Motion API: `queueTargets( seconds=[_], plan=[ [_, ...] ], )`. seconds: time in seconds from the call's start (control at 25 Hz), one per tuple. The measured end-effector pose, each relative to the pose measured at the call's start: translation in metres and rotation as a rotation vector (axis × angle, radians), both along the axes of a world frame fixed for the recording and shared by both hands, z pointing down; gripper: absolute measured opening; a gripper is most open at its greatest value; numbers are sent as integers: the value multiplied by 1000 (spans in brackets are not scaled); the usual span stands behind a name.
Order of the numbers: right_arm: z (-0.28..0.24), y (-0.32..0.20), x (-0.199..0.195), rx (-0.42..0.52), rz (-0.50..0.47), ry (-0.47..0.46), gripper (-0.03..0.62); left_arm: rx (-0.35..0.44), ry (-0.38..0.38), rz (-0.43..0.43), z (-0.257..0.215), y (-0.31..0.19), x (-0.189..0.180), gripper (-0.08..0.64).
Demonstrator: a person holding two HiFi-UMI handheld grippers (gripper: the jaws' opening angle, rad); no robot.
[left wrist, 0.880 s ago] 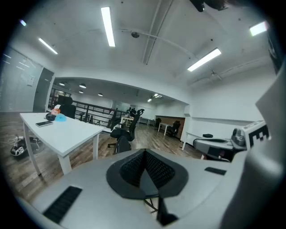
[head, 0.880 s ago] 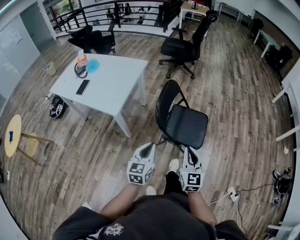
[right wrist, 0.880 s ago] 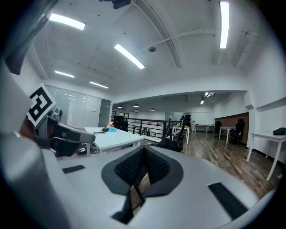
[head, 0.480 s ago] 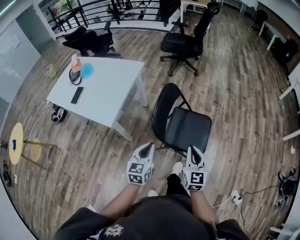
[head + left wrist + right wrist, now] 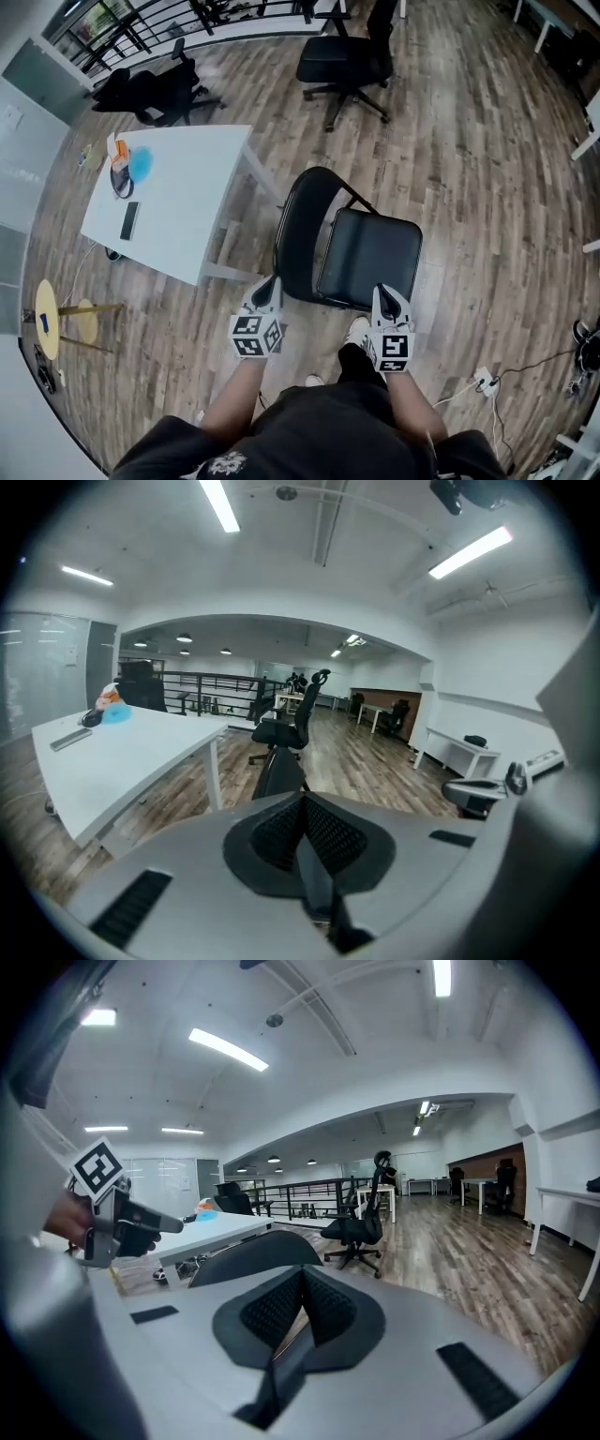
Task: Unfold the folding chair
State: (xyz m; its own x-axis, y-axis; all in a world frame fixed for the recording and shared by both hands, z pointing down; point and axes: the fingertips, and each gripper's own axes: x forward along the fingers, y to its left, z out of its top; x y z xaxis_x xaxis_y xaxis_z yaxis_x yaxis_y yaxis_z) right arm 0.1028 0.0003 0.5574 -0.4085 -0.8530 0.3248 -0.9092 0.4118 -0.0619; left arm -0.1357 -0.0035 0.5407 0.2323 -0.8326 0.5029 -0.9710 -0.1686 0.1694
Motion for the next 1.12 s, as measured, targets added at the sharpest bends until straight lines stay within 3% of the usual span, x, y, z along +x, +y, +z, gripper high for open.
queueTargets(
  seconds=[0.12,0.36,0.48,0.52,0.6,0.68,1.12],
  plan=[
    [19,-22,24,-46,15,-11,14,-58,-5,-68,7,-30,-9,5],
    [69,-51,64,-129,46,-38,14,-142,-135,-79,26,-77,-10,17],
    [97,-65,70,-185,29,-70,19,-206,-173,-31,47,-98,-8,136],
    [107,-71,71,-208,19,-87,53,-225,-183,-18,53,-105,-9,173],
    [128,-83,77,-261,14,-134,189,-257,-205,-1,65,-119,-10,222],
    [154,-90,91,-317,34,-172,243,-287,-216,14,76,-130,-8,262],
    [341,-90,186,-641,208,-309,342,-406,-198,58,136,-162,2,273]
  ],
)
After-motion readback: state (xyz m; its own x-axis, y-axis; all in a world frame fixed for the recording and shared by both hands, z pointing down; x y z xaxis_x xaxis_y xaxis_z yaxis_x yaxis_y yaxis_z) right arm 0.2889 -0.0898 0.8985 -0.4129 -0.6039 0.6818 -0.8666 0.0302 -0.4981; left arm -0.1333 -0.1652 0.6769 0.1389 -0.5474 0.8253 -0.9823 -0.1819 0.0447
